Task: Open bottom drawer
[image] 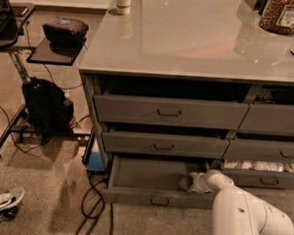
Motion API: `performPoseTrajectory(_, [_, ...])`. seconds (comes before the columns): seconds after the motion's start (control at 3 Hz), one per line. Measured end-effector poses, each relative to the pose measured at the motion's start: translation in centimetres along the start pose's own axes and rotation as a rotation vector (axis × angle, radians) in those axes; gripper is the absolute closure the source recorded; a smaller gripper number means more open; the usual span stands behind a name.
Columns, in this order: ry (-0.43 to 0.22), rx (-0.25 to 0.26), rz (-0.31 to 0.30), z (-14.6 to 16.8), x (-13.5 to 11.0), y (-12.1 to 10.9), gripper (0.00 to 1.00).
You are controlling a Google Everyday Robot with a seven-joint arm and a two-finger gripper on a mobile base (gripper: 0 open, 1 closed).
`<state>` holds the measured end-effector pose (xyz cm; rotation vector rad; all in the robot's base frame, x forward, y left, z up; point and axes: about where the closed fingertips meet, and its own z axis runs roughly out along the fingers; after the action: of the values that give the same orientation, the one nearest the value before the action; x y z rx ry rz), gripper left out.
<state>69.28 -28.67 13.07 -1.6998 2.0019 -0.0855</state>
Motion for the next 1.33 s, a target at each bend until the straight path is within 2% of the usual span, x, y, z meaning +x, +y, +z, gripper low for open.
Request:
performPoseTrajectory(0.33, [0.000, -0.001, 0.001, 0.0, 0.0, 0.0, 0.00])
performPoseTrajectory(0.67, [-0.002, -0.003, 0.007, 0.1, 0.1, 0.3, 0.00])
performPoseTrajectory(1.0, [0.002, -0.042, 0.048, -0.2, 0.8, 2.9, 0.00])
performPoseTrajectory(1.33, [0.002, -0.042, 0.048, -0.3, 0.7, 2.8, 0.00])
